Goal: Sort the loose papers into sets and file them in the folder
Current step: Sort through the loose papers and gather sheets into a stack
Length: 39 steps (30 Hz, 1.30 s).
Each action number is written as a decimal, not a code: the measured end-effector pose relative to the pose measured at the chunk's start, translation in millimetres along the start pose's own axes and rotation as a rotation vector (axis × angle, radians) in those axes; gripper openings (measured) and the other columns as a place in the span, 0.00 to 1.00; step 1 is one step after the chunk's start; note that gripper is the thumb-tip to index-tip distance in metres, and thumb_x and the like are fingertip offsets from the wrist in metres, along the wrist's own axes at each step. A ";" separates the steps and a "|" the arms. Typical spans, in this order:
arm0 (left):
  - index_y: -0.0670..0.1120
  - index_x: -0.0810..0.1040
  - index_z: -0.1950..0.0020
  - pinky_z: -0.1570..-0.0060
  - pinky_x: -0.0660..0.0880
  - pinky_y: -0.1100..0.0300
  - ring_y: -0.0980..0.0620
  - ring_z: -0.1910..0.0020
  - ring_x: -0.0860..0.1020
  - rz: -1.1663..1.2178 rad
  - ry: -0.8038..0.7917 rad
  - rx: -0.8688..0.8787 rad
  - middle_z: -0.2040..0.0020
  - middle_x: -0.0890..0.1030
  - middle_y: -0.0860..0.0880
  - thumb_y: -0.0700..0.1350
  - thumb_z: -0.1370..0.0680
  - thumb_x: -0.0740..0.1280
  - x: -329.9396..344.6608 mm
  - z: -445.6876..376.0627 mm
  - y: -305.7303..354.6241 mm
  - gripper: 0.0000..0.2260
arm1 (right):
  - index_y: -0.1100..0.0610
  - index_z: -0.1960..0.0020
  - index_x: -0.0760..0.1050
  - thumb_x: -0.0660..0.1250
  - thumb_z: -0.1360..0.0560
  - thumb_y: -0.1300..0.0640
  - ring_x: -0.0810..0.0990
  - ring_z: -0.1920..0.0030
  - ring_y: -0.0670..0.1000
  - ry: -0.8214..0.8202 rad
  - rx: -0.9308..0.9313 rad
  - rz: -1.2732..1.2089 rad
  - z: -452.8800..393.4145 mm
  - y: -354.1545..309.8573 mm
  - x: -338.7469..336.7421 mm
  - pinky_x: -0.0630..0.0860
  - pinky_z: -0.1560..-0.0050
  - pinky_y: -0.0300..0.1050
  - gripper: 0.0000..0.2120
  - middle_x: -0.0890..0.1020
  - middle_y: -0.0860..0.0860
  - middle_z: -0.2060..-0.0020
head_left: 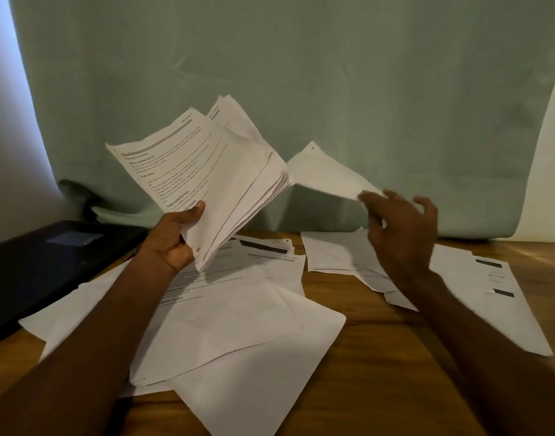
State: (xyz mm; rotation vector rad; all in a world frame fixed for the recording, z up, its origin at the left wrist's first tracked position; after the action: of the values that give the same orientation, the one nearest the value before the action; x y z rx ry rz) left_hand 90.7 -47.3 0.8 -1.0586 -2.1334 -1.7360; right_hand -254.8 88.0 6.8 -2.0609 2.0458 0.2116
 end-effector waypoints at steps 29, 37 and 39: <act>0.46 0.75 0.26 0.44 0.81 0.45 0.40 0.31 0.77 0.046 0.143 -0.007 0.31 0.79 0.43 0.36 0.22 0.69 -7.0 -2.2 4.0 0.23 | 0.52 0.40 0.77 0.70 0.34 0.25 0.78 0.45 0.51 -1.143 0.301 -0.191 42.4 -139.3 13.0 0.78 0.40 0.56 0.36 0.81 0.49 0.45; 0.46 0.75 0.26 0.38 0.78 0.42 0.41 0.30 0.76 0.070 0.091 -0.002 0.30 0.79 0.43 0.38 0.27 0.74 -14.1 -5.1 8.0 0.28 | 0.49 0.51 0.83 0.79 0.29 0.50 0.81 0.46 0.53 -0.848 0.602 -0.416 36.2 -102.7 28.6 0.76 0.44 0.46 0.09 0.84 0.49 0.48; 0.46 0.76 0.27 0.35 0.76 0.42 0.42 0.31 0.77 0.068 0.081 0.013 0.31 0.80 0.44 0.37 0.25 0.72 -14.5 -7.1 6.2 0.26 | 0.49 0.50 0.83 0.77 0.27 0.50 0.82 0.47 0.53 -0.715 0.696 -0.455 31.1 -91.1 30.1 0.77 0.42 0.47 0.08 0.85 0.48 0.50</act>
State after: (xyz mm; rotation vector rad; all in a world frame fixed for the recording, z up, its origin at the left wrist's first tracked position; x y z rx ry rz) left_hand 103.1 -59.3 -0.4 -1.0271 -2.0339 -1.7023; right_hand -161.6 67.1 -25.5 -1.6073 0.9997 0.1043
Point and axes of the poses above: each hand's wrist, its own z-axis away from the middle knuckle, its own x-axis out of the palm, y = z × x, the point moved 1 cm from there along -z, towards the middle knuckle
